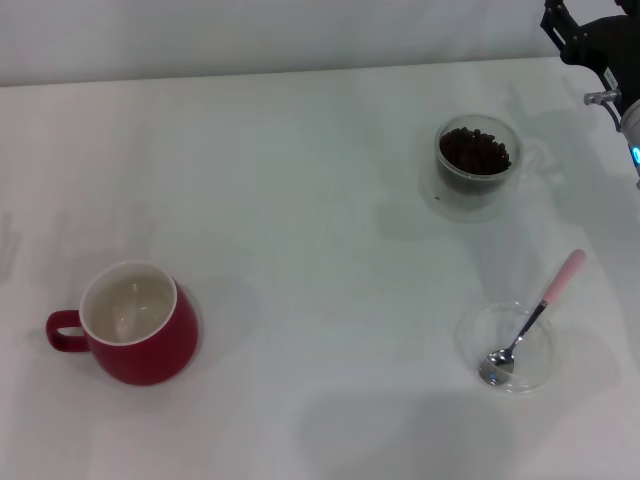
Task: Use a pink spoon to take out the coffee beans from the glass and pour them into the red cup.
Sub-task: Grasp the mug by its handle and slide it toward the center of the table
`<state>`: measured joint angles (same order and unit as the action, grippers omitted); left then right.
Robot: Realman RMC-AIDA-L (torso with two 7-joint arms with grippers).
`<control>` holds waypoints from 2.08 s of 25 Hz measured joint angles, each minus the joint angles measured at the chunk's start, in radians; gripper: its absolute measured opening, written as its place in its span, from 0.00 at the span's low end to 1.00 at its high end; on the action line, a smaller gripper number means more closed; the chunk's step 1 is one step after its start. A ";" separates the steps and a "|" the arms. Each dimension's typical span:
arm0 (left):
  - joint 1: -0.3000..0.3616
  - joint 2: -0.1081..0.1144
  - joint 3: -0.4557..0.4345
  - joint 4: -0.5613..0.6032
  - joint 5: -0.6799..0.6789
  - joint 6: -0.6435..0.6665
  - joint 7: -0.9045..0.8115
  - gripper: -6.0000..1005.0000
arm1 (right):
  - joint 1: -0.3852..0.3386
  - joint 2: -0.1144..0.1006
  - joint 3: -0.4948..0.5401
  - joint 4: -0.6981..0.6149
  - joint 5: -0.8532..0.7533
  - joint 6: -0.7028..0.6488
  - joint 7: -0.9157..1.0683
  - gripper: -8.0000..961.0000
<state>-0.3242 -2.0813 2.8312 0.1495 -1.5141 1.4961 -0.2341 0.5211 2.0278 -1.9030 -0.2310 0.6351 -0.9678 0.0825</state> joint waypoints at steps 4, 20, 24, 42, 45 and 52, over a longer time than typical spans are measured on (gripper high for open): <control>0.000 0.000 0.004 0.000 0.001 0.000 0.033 0.88 | 0.000 0.000 -0.001 -0.001 0.000 0.000 0.000 0.87; 0.095 -0.005 0.010 0.023 0.094 0.041 0.043 0.88 | -0.010 -0.004 0.006 0.007 0.000 0.029 0.000 0.87; 0.148 0.003 0.010 -0.002 0.158 0.077 0.044 0.88 | -0.013 -0.007 0.012 0.013 0.024 0.029 0.000 0.87; 0.242 0.004 0.010 -0.268 0.543 0.134 -0.090 0.88 | -0.037 -0.008 0.104 0.022 0.055 0.013 0.001 0.87; 0.227 0.004 0.010 -0.277 0.600 0.106 -0.119 0.88 | -0.049 -0.008 0.103 0.022 0.055 0.003 0.018 0.87; 0.219 0.001 0.010 -0.270 0.655 0.021 -0.123 0.88 | -0.068 -0.009 0.103 0.024 0.055 -0.023 0.052 0.87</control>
<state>-0.1055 -2.0804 2.8410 -0.1207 -0.8595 1.5168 -0.3566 0.4527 2.0192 -1.8003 -0.2066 0.6904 -0.9906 0.1343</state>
